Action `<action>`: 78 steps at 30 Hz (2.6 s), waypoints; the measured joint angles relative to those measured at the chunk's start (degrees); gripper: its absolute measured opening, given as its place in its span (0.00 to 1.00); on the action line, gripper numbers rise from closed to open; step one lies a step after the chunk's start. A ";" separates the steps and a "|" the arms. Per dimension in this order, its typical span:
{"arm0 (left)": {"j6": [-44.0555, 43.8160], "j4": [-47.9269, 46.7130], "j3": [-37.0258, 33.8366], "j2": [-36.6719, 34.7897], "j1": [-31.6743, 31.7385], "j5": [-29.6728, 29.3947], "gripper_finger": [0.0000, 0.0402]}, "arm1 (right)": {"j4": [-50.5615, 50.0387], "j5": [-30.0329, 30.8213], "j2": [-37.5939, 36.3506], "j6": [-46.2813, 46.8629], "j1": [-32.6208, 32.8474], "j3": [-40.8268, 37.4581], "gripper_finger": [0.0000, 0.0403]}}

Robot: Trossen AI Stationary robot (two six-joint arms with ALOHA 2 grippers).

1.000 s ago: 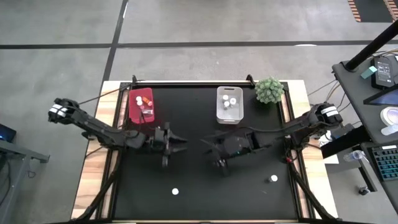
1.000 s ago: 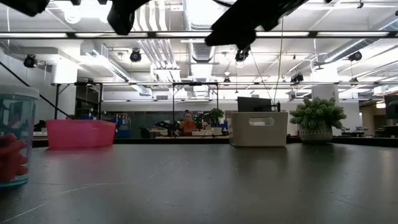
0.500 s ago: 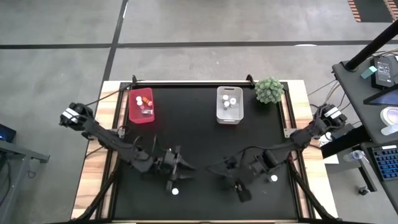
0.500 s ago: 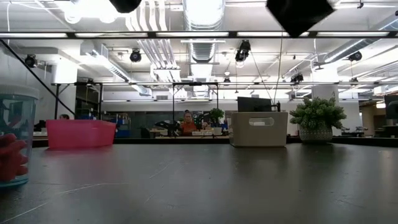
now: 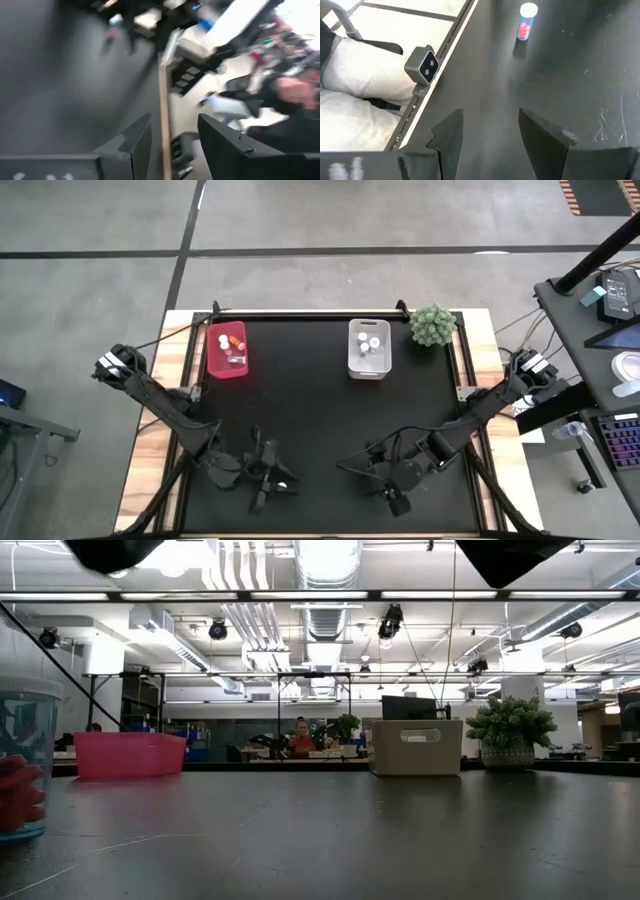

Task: Pick and place medicine bottles into bin by pill shape (circle, oval)
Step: Put the blue capsule bottle into the white bin

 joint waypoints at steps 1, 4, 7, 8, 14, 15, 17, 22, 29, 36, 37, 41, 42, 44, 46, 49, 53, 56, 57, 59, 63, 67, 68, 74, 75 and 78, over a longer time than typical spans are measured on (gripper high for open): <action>-1.51 -2.57 0.28 -0.01 -0.03 -0.35 0.35 | 0.06 0.04 0.00 -0.42 -0.13 0.00 0.45; -3.54 -9.62 2.89 0.50 -0.25 -0.40 0.32 | 0.04 1.01 0.00 -1.12 -0.24 0.01 0.45; -4.73 -18.21 7.12 1.21 -0.48 0.17 0.30 | 0.23 1.97 0.00 -1.31 -0.64 0.02 0.45; -4.83 -21.53 8.71 1.48 -0.69 0.30 0.29 | 0.28 2.60 0.00 -1.36 -0.79 0.00 0.45; -8.08 -39.19 17.06 1.61 -2.13 0.30 0.28 | 3.81 6.63 0.01 -4.05 -1.01 -0.31 0.45; -8.53 -40.68 17.59 1.63 -2.35 0.29 0.28 | 4.59 7.29 0.02 -4.86 -1.04 -0.34 0.45; -8.96 -42.66 18.12 1.63 -2.70 0.31 0.28 | 6.36 7.91 0.02 -6.41 -1.28 -0.42 0.45; -10.28 -47.02 18.13 1.63 -3.21 1.43 0.28 | 10.02 8.43 0.02 -8.57 -2.12 -0.44 0.45; -14.96 -55.08 18.69 1.63 -3.39 4.42 0.28 | 15.60 8.43 0.04 -10.60 -3.52 -0.48 0.46; -18.89 -66.51 18.70 1.65 -4.42 10.18 0.28 | 22.96 8.35 0.92 -13.17 -4.04 -0.49 0.57; -19.34 -67.43 18.69 1.65 -4.59 10.29 0.28 | 24.26 8.38 1.51 -13.60 -4.26 -0.52 0.59; -19.42 -68.46 18.68 1.56 -4.82 10.37 0.28 | 30.97 8.35 4.84 -14.00 -5.52 -0.50 0.66; -19.42 -68.53 18.68 1.49 -4.82 10.37 0.28 | 32.21 8.33 5.92 -14.04 -5.89 -0.31 0.67; -19.41 -68.99 18.70 1.43 -4.82 10.37 0.28 | 33.61 8.07 7.78 -13.96 -6.59 0.41 0.70; -19.40 -69.58 18.70 1.43 -4.81 10.37 0.28 | 34.57 6.71 9.95 -13.54 -7.52 2.08 0.71; -19.40 -70.54 18.69 1.39 -4.81 10.37 0.28 | 34.58 2.89 13.24 -11.87 -8.92 4.97 0.73; -19.39 -71.27 18.69 1.35 -4.81 10.37 0.28 | 34.23 0.72 18.14 -11.62 -9.88 9.25 0.73; -19.38 -71.30 18.70 1.34 -4.81 10.37 0.28 | 33.64 -0.27 21.48 -12.48 -10.41 12.46 0.72; -19.38 -71.32 18.70 1.32 -4.81 10.37 0.28 | 33.72 -1.08 22.71 -12.70 -10.71 13.69 0.72; -19.37 -71.32 18.70 1.32 -4.81 10.37 0.28 | 32.94 -2.29 24.63 -12.80 -11.24 15.83 0.72; -19.35 -71.32 18.68 1.32 -4.81 10.37 0.28 | 30.05 -4.74 28.78 -12.97 -12.40 21.10 0.72; -19.35 -71.30 18.68 1.32 -4.81 10.37 0.28 | 26.03 -7.74 32.78 -13.83 -13.21 26.11 0.71; -19.38 -71.30 18.68 1.32 -4.81 10.37 0.28 | 25.00 -8.25 33.77 -14.24 -13.29 27.29 0.71; -19.38 -71.27 18.68 1.31 -4.76 10.35 0.28 | 19.69 -8.61 38.59 -15.66 -13.33 32.08 0.71; -19.38 -71.29 18.68 1.32 -4.76 10.36 0.28 | 19.64 -8.62 39.31 -15.50 -13.33 32.53 0.71; -19.42 -71.25 18.68 1.31 -4.76 10.31 0.28 | 19.49 -8.67 40.28 -15.50 -13.40 33.24 0.71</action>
